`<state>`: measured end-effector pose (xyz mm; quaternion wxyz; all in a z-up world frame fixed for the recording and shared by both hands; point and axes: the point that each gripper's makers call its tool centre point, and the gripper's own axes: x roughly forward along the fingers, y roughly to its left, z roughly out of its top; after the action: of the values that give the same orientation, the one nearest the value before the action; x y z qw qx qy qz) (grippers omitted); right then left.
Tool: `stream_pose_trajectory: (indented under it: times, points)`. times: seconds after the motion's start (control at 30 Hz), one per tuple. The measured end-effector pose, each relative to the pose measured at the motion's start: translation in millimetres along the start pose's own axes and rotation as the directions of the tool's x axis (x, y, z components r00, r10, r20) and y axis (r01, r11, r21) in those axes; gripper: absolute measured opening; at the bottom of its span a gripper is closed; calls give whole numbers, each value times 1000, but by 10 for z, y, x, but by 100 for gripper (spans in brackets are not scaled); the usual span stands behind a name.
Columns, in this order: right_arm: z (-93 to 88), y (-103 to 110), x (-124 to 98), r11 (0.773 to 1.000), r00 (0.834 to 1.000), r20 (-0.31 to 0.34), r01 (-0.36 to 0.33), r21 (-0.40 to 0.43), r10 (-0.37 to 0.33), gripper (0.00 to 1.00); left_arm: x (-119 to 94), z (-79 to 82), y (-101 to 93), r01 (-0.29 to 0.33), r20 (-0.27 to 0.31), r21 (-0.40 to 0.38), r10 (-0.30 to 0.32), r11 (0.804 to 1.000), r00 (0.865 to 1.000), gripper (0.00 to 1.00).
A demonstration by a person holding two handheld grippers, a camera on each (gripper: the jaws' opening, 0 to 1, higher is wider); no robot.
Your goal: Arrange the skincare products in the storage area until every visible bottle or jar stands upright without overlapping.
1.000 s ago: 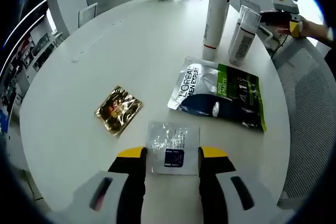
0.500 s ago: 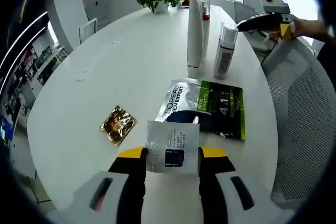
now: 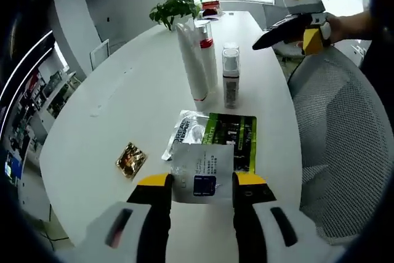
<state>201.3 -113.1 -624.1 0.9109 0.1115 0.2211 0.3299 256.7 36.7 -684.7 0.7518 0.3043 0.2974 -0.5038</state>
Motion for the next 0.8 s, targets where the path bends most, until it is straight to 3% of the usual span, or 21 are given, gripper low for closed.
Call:
stream_pose_trajectory:
  times: [0.33,0.53,0.63,0.8]
  points:
    - [14,310,265,996,996,-14,-85,25,86,55,-166,118,-206,5,47,4,-5,1000,999,37]
    - [-30,499,493,986,984,-70,-157,59,161,41,-247,213,-359,10,65,29,-12,1000,998,37]
    - [-10,551,587,981,980,-80,-176,83,183,39,-288,254,-423,7,65,59,-11,998,998,37]
    - [22,648,706,968,971,-71,-217,130,227,26,-364,336,-548,5,66,114,-12,994,998,37]
